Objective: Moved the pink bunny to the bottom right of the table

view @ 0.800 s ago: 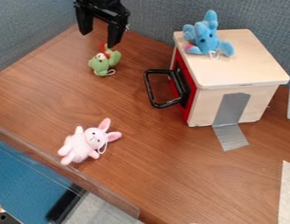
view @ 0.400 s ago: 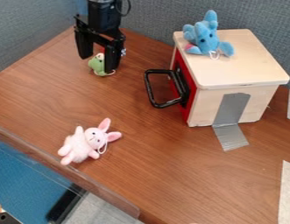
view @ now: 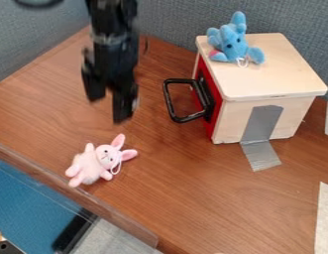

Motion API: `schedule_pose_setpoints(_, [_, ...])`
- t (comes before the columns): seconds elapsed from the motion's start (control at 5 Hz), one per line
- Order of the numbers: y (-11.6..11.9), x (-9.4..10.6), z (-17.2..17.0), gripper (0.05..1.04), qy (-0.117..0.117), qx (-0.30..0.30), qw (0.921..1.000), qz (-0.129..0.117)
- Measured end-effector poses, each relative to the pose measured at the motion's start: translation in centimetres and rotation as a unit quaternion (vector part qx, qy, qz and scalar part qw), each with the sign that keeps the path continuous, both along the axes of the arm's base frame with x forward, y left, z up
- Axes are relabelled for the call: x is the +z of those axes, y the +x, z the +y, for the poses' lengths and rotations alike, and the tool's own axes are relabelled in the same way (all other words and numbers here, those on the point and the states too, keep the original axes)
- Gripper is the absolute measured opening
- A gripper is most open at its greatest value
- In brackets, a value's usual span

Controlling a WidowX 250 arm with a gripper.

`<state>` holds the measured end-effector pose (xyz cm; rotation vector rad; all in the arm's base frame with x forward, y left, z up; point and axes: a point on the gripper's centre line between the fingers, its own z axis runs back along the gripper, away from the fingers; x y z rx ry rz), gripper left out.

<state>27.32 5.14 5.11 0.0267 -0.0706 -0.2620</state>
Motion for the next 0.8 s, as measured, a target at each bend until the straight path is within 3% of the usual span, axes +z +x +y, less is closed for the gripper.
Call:
schedule_pose_setpoints(0.2, [-2.9, -2.8, -2.0, 1.0, 0.031, -0.028, 0.999, 0.017])
schedule_pose_setpoints(0.4, [-3.9, -4.6, -2.5, 1.0, 0.068, -0.028, 0.9971, 0.017])
schedule_pose_setpoints(0.6, [-4.2, -6.0, -2.1, 1.0, 0.084, -0.021, 0.9956, 0.035])
schedule_pose_setpoints(0.8, [-3.8, -6.3, -2.2, 0.944, 0.081, -0.017, 0.9959, 0.038])
